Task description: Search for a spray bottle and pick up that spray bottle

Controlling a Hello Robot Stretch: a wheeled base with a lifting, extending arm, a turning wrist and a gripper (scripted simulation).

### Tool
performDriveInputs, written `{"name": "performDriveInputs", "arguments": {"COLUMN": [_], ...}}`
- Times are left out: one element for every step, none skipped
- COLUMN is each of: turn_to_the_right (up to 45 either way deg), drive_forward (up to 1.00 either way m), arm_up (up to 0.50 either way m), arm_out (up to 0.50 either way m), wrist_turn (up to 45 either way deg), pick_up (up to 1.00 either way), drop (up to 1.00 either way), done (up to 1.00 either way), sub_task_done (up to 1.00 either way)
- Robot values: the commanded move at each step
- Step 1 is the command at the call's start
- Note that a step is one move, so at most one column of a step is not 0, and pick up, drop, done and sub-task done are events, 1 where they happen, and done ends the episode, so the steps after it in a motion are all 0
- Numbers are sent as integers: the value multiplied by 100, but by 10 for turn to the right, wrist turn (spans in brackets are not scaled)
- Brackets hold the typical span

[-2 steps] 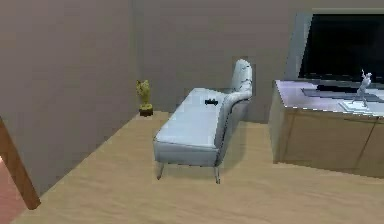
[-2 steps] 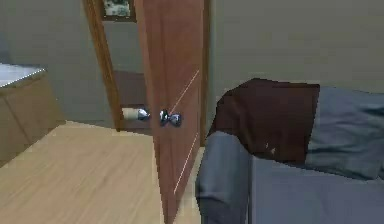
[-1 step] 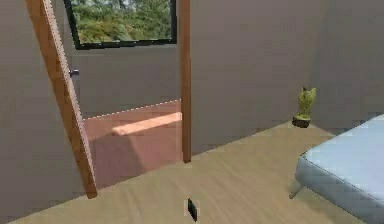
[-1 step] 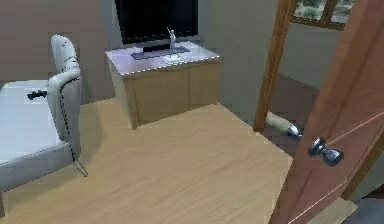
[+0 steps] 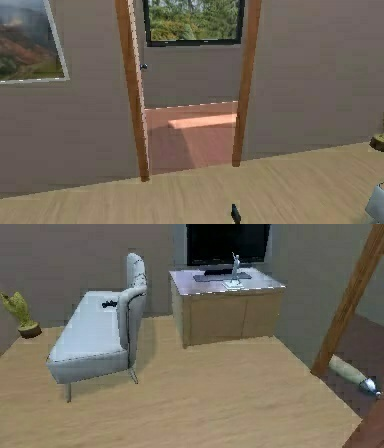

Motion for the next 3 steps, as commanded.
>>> {"name": "performDriveInputs", "arguments": {"turn_to_the_right": [-30, 0, 60], "drive_forward": [0, 100, 0], "arm_up": [0, 0, 0], "arm_out": [0, 0, 0], "wrist_turn": [0, 0, 0], "pick_up": [0, 0, 0], "drop": [0, 0, 0], "done": [0, 0, 0], "sub_task_done": [0, 0, 0]}}
